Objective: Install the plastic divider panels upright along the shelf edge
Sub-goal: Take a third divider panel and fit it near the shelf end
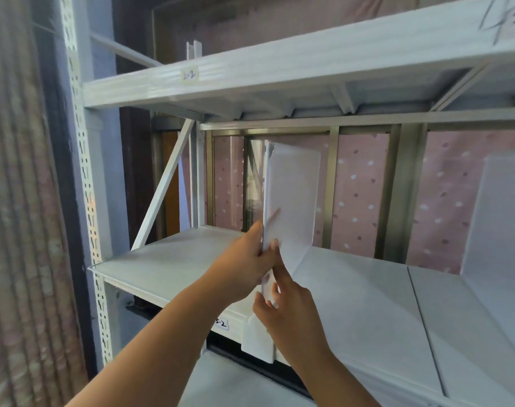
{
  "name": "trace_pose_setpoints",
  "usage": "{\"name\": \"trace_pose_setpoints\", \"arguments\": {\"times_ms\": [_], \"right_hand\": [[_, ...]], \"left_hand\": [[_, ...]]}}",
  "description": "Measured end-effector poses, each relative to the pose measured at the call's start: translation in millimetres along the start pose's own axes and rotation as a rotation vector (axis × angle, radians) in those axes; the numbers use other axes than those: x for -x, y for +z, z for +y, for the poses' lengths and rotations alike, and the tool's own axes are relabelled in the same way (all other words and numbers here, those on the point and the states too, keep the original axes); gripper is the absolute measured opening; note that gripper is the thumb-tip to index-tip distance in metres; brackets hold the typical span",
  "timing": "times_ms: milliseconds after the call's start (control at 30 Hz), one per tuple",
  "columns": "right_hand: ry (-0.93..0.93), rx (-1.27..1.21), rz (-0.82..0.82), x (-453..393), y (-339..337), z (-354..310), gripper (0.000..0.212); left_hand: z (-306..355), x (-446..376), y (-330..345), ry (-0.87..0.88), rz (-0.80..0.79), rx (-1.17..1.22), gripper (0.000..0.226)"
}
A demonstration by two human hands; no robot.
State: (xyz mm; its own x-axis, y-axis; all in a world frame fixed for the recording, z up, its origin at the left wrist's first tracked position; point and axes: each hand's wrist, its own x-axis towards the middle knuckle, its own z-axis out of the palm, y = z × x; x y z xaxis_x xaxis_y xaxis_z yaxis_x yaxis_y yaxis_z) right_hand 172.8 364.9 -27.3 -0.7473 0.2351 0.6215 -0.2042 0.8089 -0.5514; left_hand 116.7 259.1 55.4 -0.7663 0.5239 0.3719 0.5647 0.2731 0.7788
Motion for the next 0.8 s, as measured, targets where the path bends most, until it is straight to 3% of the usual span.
{"name": "trace_pose_setpoints", "arguments": {"times_ms": [233,367,500,633,700,800], "right_hand": [[0.035,-0.17,-0.037,0,-2,9,0.088],[0.124,-0.243,-0.057,0,-3,10,0.083],[0.233,-0.36,-0.183,-3,-15,19,0.081],[0.229,-0.12,-0.273,-2,-34,27,0.069],[0.204,-0.035,-0.326,1,-40,28,0.072],[0.156,0.075,-0.454,5,-47,29,0.085]], "left_hand": [[6,12,5,-0.006,0.083,-0.021,0.051],[4,29,6,-0.129,0.075,0.066,0.038],[-4,51,5,-0.195,0.142,0.378,0.04],[-39,99,27,-0.26,0.402,0.679,0.027],[-60,120,53,-0.376,0.467,0.812,0.028],[-83,139,94,-0.621,0.397,1.069,0.022]]}}
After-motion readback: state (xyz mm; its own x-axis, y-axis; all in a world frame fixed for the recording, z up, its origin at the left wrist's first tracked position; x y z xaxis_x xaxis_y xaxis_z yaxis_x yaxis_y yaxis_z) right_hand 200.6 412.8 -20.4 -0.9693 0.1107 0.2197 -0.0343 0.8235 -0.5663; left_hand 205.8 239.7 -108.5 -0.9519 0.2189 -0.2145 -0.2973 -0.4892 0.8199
